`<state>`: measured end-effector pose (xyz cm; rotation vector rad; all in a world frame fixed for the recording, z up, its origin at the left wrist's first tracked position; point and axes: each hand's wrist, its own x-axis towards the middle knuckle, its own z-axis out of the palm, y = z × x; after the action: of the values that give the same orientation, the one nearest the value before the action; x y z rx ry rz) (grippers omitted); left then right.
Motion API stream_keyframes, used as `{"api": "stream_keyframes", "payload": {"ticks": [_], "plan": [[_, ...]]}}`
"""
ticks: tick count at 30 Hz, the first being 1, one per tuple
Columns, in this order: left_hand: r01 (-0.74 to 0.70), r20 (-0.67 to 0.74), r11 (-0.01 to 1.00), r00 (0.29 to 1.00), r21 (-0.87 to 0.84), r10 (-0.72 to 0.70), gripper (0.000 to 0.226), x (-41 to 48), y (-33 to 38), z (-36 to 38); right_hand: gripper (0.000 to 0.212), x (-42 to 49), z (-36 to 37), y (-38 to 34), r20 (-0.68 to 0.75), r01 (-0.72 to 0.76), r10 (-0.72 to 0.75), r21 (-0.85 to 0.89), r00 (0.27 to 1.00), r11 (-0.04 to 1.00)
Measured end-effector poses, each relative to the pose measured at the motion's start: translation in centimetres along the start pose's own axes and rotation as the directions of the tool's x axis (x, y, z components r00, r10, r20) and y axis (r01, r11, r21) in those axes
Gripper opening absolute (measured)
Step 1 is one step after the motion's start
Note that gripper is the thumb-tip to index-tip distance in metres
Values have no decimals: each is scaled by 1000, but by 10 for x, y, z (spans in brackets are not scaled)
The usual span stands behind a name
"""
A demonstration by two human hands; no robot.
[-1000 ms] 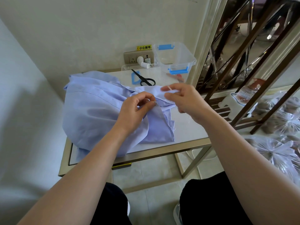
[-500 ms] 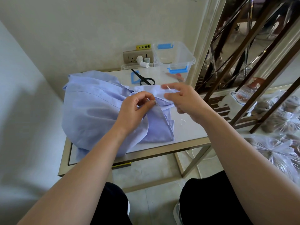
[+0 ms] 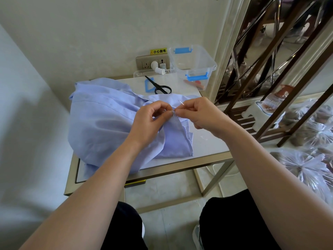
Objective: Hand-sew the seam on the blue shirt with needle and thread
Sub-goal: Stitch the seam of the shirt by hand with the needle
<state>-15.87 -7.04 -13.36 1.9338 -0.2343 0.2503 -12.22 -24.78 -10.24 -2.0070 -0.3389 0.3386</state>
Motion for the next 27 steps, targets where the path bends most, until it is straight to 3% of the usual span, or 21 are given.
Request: {"api": "stream_keyframes", "payload": {"ticks": [3,7,9,14,17,20,27], "plan": [[-4,0,1000,1000,3,4,6,0,0,0,13,0,1,-1,-46,-32,33,8,998,999],[1,-5,1000,1000,10,-1,5,0,-1,0,18,4,-8,4,-258,-52,71,79,964,996],[5,-8,1000,1000,14,-4,5,0,-2,1,18,6,-10,9,-298,-65,76,49,952,997],[32,-17,999,999,6,-32,5,1,-2,3,9,6,-6,10,-297,-25,30,19,954,999],[37,-7,999,999,-11,-37,6,1,-1,2,14,3,-7,5,-143,20,-8,77,990,997],[24,-7,999,1000,-23,-24,9,1,0,2,12,0,0,5,-17,48,-49,-25,999,999],[77,-11,995,997,-61,-78,7,2,-3,2,13,3,1,8,-75,18,-15,44,997,999]]}}
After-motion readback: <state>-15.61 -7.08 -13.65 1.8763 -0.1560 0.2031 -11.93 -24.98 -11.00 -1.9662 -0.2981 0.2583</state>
